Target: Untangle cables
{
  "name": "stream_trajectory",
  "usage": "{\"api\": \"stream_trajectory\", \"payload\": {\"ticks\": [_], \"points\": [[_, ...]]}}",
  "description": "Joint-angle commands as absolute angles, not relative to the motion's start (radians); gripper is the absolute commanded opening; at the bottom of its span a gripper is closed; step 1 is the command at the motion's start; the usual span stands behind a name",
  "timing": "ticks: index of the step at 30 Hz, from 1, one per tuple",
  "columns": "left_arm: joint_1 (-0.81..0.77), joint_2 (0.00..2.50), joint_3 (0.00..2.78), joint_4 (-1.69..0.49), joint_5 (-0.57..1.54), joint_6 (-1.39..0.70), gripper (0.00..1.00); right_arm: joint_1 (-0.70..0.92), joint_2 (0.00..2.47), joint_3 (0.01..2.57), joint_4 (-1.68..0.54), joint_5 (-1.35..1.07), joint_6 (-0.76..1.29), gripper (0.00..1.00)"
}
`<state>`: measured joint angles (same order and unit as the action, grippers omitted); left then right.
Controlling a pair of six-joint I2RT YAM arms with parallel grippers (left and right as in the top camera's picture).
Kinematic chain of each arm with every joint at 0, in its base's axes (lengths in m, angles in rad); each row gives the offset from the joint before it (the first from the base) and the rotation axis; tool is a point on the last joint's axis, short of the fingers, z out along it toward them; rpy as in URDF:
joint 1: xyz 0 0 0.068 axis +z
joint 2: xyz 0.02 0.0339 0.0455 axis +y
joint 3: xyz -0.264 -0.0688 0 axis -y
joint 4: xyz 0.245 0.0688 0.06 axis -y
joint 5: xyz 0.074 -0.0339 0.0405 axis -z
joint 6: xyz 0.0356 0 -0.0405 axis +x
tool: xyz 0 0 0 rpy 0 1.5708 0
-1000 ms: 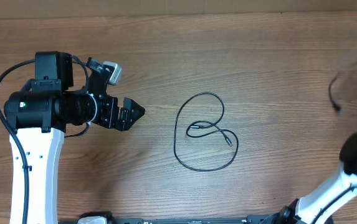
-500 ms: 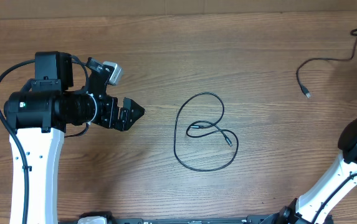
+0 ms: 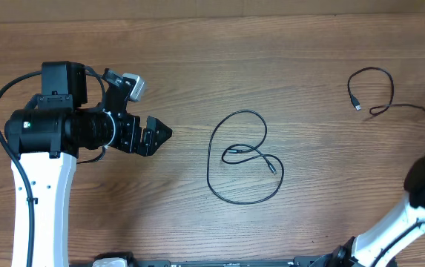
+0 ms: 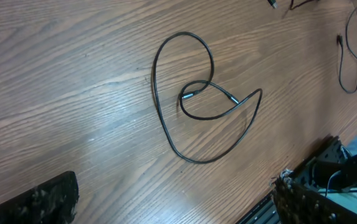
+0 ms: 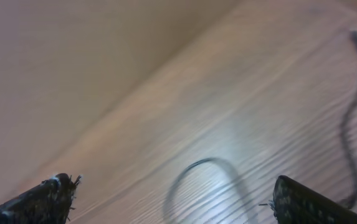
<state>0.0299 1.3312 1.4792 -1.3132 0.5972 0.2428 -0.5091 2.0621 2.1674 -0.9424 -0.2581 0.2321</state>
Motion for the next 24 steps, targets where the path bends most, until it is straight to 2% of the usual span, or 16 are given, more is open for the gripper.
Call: {"api": "stream_trajectory", "payload": {"ticks": [1,8,20,24], "points": [[0.033,1.32,1.494,-1.312,0.593,0.262,1.0,-0.483,1.88,2.188,-1.011,-0.44,0.262,1.0],[0.033,1.32,1.494,-1.312,0.593,0.262,1.0,-0.424,1.71,2.188,-1.241,-0.45,0.256,1.0],[0.033,1.32,1.494,-1.312,0.593,0.262,1.0,-0.324,1.438,2.164,-1.681,-0.449,0.094,1.0],[0.033,1.32,1.494,-1.312,0.593,0.262,1.0,-0.302,1.287,2.097,-1.694,-0.447,0.089,1.0]]}}
